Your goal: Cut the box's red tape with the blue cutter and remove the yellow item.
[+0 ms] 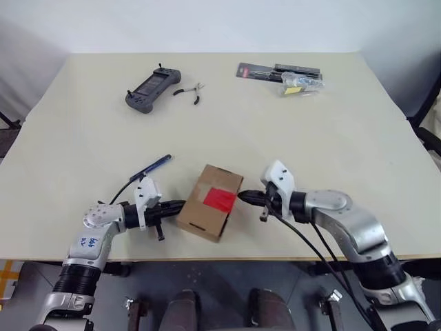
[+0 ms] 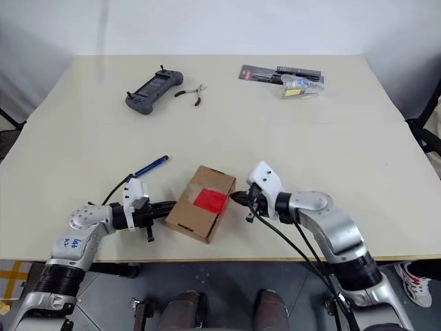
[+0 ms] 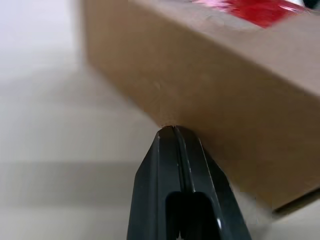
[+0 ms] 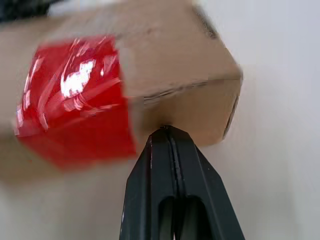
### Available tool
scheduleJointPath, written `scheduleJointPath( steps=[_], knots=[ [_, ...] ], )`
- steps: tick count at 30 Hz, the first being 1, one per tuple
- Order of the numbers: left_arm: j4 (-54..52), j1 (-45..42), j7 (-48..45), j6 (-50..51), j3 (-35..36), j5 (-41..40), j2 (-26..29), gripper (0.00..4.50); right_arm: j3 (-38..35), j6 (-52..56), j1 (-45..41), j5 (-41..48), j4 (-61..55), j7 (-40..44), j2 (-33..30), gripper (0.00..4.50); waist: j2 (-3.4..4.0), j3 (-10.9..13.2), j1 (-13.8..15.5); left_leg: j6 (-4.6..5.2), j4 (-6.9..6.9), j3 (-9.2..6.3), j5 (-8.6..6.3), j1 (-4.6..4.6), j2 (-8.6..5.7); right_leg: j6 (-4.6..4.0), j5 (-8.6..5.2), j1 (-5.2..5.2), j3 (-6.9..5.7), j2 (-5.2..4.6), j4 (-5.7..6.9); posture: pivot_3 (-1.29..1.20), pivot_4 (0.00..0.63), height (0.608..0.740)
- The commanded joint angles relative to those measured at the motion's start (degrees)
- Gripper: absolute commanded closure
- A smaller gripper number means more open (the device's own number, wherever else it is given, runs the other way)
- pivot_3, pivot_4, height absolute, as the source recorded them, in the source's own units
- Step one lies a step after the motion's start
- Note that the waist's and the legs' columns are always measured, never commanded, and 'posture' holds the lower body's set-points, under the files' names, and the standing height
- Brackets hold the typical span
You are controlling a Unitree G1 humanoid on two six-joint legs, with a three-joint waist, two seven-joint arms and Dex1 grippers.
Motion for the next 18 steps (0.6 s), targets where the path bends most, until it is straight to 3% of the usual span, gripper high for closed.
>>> scheduleJointPath(
  steps=[1, 5, 10, 18],
  knots=[
    [1.44, -1.62, -3.85, -0.72, -3.5, 0.79, -1.45, 4.5, 0.11, -1.4, -3.1, -0.86, 2.29, 0.33, 1.18, 4.48, 0.0, 0.0, 0.07, 0.0, -0.01, 0.0, 0.0, 0.0, 0.0, 0.0, 0.0, 0.0, 0.0, 0.0, 0.01, 0.0, 0.15, 0.74],
    [2.91, -2.93, -5.58, -1.39, -5.01, 1.52, -2.99, 4.5, 1.03, -2.11, -5.41, -2.92, 6.18, 0.86, 1.13, 4.48, -0.01, -0.01, 0.09, 0.0, 0.0, 0.0, 0.0, 0.0, -0.01, 0.01, 0.0, 0.0, 0.0, 0.0, 0.0, 0.0, 0.15, 0.74],
    [5.14, -6.63, -3.8, -2.35, -7.33, 3.55, -8.86, 4.5, 0.46, -7.84, -9.46, -7.6, 14.33, 1.06, 0.11, 4.48, 0.0, -0.01, 0.6, 0.02, 0.19, 0.01, -0.01, -0.07, -0.03, 0.02, 0.01, 0.01, 0.02, -0.01, 0.03, 0.0, 0.15, 0.74],
    [7.27, -2.6, 0.28, -4.51, -1.68, 5.51, -2.2, 4.5, -9.82, -6.04, -7.73, -6.87, 12.31, -3.71, -3.38, 4.48, 0.0, -0.01, -0.6, 0.03, 0.03, 0.05, -0.02, 0.04, 0.01, 0.03, 0.02, 0.0, 0.04, 0.0, 0.06, 0.0, 0.15, 0.74]
  ],
)
